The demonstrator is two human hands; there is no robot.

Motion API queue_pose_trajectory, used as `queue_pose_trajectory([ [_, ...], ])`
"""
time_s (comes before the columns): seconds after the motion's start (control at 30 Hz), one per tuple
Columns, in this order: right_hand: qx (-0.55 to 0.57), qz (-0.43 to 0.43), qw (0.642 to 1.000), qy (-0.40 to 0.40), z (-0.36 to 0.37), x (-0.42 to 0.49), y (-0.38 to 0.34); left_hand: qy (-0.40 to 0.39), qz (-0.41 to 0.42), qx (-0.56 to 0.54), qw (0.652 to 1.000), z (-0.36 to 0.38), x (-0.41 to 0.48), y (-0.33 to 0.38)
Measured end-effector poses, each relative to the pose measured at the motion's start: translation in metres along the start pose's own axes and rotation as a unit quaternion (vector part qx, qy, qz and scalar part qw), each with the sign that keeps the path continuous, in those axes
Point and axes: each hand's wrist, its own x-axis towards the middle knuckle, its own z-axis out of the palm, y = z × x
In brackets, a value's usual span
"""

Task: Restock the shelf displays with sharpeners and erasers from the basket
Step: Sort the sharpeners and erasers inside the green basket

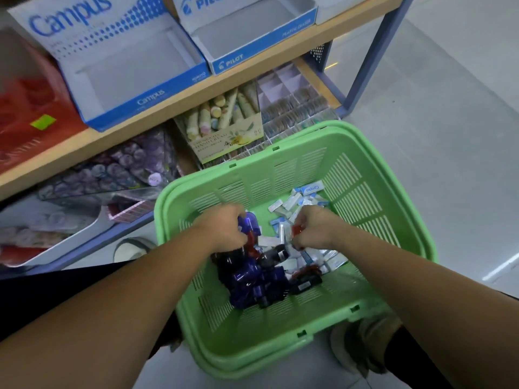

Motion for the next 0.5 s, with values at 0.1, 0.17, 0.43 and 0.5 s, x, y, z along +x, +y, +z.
queue_pose_trajectory([
  [0.1,0.13,-0.035,0.991,-0.007,0.009,0.0,-0.021,-0.045,-0.021,0.106,0.993,0.002,-0.013,-0.005],
  [0.17,0.19,-0.06,0.978,-0.058,0.02,-0.002,-0.033,-0.041,-0.025,0.164,0.985,0.003,-0.015,0.003],
  [0.43,-0.007,-0.067,0.996,-0.05,0.019,0.012,0.001,0.064,0.094,0.079,0.99,0.007,0.015,0.038],
  [0.5,-0.081,-0.031,0.988,-0.125,0.013,0.01,0.021,0.015,0.119,-0.003,0.993,0.023,0.025,0.046],
])
